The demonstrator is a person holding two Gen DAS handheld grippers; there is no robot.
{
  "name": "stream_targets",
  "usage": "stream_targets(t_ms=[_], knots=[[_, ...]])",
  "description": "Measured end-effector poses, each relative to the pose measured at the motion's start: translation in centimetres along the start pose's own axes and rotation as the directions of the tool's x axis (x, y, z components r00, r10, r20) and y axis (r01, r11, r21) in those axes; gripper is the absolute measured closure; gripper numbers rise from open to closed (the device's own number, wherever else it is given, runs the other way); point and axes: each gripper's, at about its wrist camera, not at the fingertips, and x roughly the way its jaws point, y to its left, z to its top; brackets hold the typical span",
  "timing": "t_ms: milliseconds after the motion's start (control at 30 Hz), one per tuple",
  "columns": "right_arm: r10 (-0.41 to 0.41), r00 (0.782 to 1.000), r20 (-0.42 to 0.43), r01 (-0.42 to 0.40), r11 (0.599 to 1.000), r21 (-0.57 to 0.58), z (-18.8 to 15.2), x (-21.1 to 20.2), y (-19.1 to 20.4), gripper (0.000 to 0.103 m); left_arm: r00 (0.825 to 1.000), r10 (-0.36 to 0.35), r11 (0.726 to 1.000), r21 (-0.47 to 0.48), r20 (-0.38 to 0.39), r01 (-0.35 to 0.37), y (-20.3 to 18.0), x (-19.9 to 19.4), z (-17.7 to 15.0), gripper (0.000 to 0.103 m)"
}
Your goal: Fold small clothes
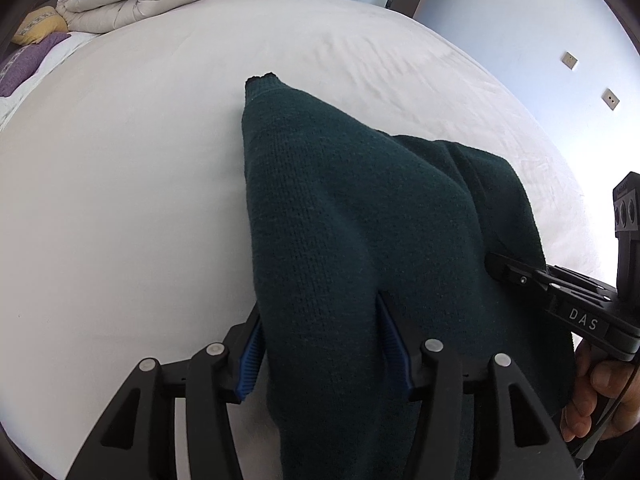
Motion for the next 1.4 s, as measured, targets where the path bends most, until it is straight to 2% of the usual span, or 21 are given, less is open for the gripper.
stream_targets(t_ms=[100,133,167,267,333,400,467,533,567,667,733,767,800,833,900,1033,1100,1133,1233,1300,1400], knots=[[0.010,0.999,0.044,-0.011,1.000,0.017,-0.9,-1.3,-1.4,0.066,0.999,0.042,0.998,-0.038,0.013,-0.042,1.0,-0.2,-0.2,0.017],[0.002,0.998,0.066,-0.005,0.999,0.038,-0.9,-2.0,-1.9,0.055,0.999,0.037,0.998,-0.054,0.025,-0.035,1.3,-0.5,-0.3,0.017],[-0.006,0.996,0.089,0.000,0.998,0.069,-1.2,-2.9,-2.3,0.052,0.999,0.030,0.997,-0.066,0.039,-0.028,1.4,-0.9,-0.5,0.017],[-0.012,0.982,0.188,-0.019,0.987,0.161,-2.6,-6.6,-4.0,0.052,0.993,0.057,0.995,-0.084,0.106,-0.049,1.1,-2.9,-1.4,0.018],[-0.069,0.959,0.274,0.019,0.984,0.180,-3.5,-9.5,-4.8,0.052,0.978,0.082,0.994,-0.090,0.192,-0.065,0.7,-5.3,-2.1,0.017],[-0.112,0.933,0.343,0.040,0.977,0.210,-4.4,-12.4,-5.8,0.052,0.946,0.111,0.992,-0.089,0.304,-0.088,0.5,-8.7,-3.1,0.003],[-0.136,0.901,0.412,0.034,0.969,0.245,-5.0,-15.3,-6.7,0.052,0.882,0.167,0.986,-0.087,0.440,-0.143,-0.3,-12.2,-3.9,0.000],[-0.189,0.848,0.495,0.057,0.961,0.270,-5.5,-18.7,-7.1,0.051,0.798,0.206,0.977,-0.076,0.567,-0.198,-1.1,-16.5,-5.0,0.000],[-0.216,0.815,0.538,0.072,0.958,0.277,-5.8,-20.4,-7.0,0.046,0.746,0.223,0.971,-0.075,0.628,-0.227,-1.7,-18.5,-5.4,0.000],[-0.272,0.680,0.680,0.114,0.956,0.269,-6.6,-25.4,-5.5,0.023,0.581,0.254,0.952,-0.095,0.773,-0.290,-2.3,-25.0,-6.4,0.000],[-0.290,0.570,0.769,0.147,0.957,0.251,-7.5,-28.6,-4.1,0.009,0.496,0.255,0.947,-0.112,0.830,-0.300,-3.4,-27.4,-6.1,0.000],[-0.288,0.518,0.805,0.160,0.958,0.240,-8.0,-30.0,-3.3,0.000,0.467,0.267,0.943,-0.127,0.843,-0.309,-3.6,-29.1,-6.7,0.000],[-0.278,0.467,0.839,0.168,0.960,0.224,-8.4,-31.2,-2.5,0.000,0.459,0.280,0.936,-0.135,0.843,-0.324,-3.9,-29.9,-6.4,0.000],[-0.263,0.426,0.866,0.175,0.963,0.206,-8.7,-32.3,-1.7,0.000,0.465,0.283,0.934,-0.130,0.839,-0.333,-4.0,-30.9,-6.2,0.000],[-0.225,0.382,0.896,0.182,0.969,0.165,-9.0,-34.2,-0.3,0.000,0.470,0.286,0.933,-0.129,0.835,-0.337,-4.3,-32.1,-5.7,0.000],[-0.143,0.358,0.923,0.205,0.976,0.071,-9.5,-36.7,1.9,0.000,0.456,0.332,0.902,-0.136,0.826,-0.410,-5.0,-34.2,-6.1,0.000],[-0.128,0.360,0.924,0.237,0.971,0.042,-9.9,-37.4,2.4,0.000,0.483,0.333,0.902,-0.124,0.810,-0.414,-5.0,-34.2,-6.5,0.000],[-0.115,0.369,0.922,0.246,0.969,0.023,-10.1,-37.5,2.7,0.000,0.515,0.339,0.905,-0.124,0.788,-0.406,-4.8,-33.8,-6.4,0.000],[-0.100,0.428,0.898,0.268,0.963,-0.020,-10.4,-36.8,2.8,0.000,0.631,0.370,0.914,-0.143,0.682,-0.380,-3.7,-30.5,-5.8,0.000],[-0.145,0.503,0.852,0.307,0.952,-0.019,-9.9,-35.0,2.6,0.000,0.711,0.357,0.926,-0.132,0.606,-0.352,-2.8,-27.7,-5.6,0.000],[-0.220,0.620,0.753,0.322,0.947,0.010,-9.2,-31.4,1.6,0.000,0.787,0.346,0.934,-0.111,0.510,-0.339,-2.1,-24.1,-5.9,0.000]])
